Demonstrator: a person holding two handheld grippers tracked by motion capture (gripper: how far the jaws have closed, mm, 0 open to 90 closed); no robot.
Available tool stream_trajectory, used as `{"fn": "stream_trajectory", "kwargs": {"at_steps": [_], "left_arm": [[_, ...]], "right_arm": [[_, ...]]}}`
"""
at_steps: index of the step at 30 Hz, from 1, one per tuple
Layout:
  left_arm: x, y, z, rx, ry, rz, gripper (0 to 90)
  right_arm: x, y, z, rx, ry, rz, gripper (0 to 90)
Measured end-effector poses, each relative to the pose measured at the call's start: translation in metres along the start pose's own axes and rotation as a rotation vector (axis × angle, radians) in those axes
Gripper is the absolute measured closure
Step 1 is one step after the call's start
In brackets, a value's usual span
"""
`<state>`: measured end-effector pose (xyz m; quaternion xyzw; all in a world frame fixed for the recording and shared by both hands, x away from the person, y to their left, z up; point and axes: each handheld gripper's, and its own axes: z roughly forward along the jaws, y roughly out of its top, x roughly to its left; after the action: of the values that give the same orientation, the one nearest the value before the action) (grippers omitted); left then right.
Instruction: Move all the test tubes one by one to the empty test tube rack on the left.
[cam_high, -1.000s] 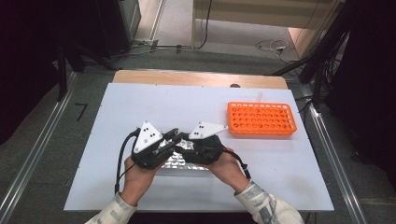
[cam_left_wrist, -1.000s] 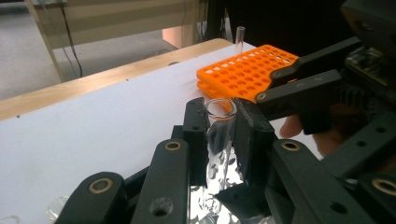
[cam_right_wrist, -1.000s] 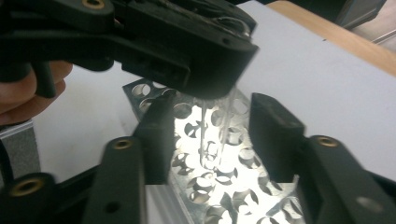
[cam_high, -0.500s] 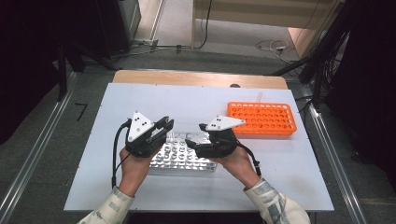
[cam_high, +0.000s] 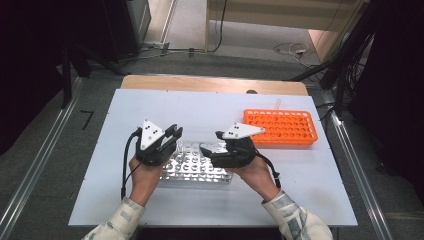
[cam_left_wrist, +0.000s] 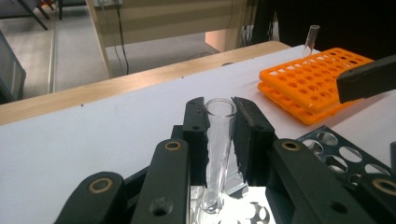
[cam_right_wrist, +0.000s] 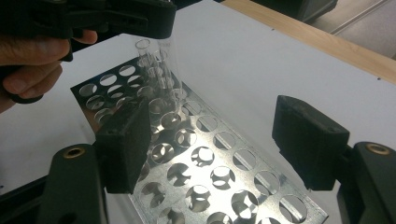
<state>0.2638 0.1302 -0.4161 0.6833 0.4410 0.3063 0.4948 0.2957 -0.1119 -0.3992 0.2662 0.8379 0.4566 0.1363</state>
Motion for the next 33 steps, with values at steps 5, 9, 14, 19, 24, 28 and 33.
{"fn": "stream_trajectory", "kwargs": {"at_steps": [5, 9, 14, 19, 24, 28, 33], "left_arm": [[-0.001, -0.007, 0.005, 0.027, 0.003, 0.005, 75.4], [-0.002, -0.013, 0.01, 0.058, 0.004, 0.005, 75.4], [-0.003, -0.016, 0.012, 0.09, 0.005, 0.001, 75.3], [-0.003, -0.016, 0.012, 0.097, 0.003, -0.005, 74.7], [-0.003, -0.015, 0.011, 0.089, -0.003, -0.008, 72.9], [-0.003, -0.015, 0.01, 0.084, -0.008, -0.016, 70.3], [-0.002, -0.011, 0.005, 0.064, -0.02, -0.038, 64.9]], "right_arm": [[0.0, -0.001, 0.0, 0.003, 0.001, -0.001, 26.8], [0.0, -0.001, 0.0, 0.002, 0.002, -0.002, 26.9], [0.0, -0.001, -0.001, 0.0, -0.001, -0.003, 27.0], [0.0, -0.002, -0.001, 0.006, -0.002, -0.003, 27.0], [0.0, -0.001, -0.001, 0.003, -0.002, -0.001, 27.1], [-0.001, -0.002, 0.0, 0.005, -0.004, -0.001, 27.1], [-0.002, -0.003, -0.001, 0.004, -0.011, 0.003, 27.1]]}}
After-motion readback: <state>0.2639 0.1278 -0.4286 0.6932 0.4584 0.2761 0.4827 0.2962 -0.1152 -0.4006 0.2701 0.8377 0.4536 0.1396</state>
